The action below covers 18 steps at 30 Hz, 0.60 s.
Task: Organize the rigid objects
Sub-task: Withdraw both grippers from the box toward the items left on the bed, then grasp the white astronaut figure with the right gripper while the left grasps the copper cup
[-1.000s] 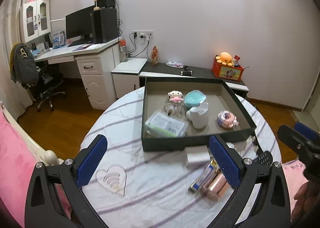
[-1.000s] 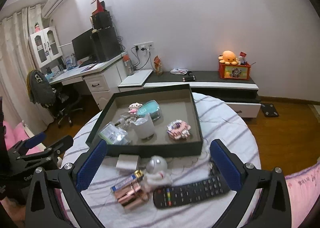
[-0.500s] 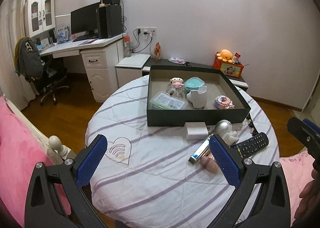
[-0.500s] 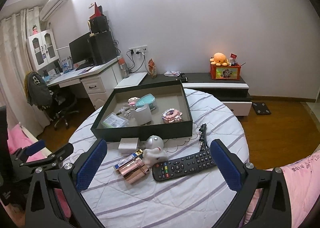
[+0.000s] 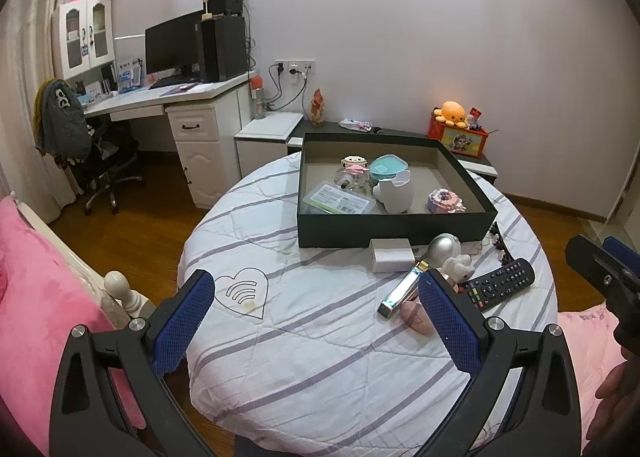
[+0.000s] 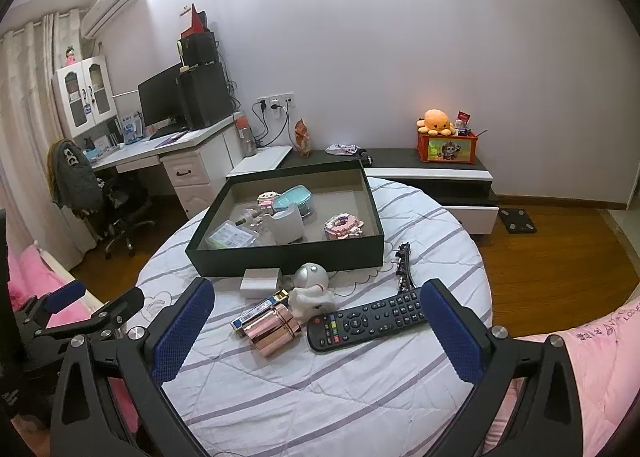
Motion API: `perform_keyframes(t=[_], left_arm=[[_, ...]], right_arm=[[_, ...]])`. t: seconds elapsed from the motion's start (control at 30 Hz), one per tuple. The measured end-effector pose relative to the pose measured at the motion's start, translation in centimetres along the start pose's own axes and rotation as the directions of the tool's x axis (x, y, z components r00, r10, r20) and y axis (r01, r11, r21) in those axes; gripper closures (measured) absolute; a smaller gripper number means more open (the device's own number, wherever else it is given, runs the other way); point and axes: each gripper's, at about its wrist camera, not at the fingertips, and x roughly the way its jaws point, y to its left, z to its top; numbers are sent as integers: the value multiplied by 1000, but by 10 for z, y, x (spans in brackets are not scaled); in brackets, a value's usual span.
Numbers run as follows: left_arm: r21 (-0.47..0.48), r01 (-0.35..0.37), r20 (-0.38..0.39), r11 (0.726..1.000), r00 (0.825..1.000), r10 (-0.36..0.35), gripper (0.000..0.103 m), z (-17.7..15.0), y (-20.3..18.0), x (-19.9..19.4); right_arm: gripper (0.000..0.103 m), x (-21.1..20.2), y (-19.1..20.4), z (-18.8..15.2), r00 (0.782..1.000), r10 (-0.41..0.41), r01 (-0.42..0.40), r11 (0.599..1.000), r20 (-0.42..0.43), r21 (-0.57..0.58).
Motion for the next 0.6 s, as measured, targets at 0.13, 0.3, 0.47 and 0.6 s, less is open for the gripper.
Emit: perform_keyframes(t=[0.13,0.3,0.47,0.6], left_arm=[[5,3,-12,1000,1000,-3,0,-4,-1,1],[5,28,-45,1000,999,-28,0,-11,-3,10],[28,55,-85,998,995,-52,0,-19,-12,24],[39,60,-111,997,992,-56,0,-23,-18,37]], right_arm=[[0,1,-3,-3,1000,-12,12,1000,-10,2],[0,11,-15,-10,998,-41,41,999,-42,13],[0,28,-31,-21,993,-66,70,997,-101,33],[0,40,-33,-26,989,-72,76,997,-133,24]])
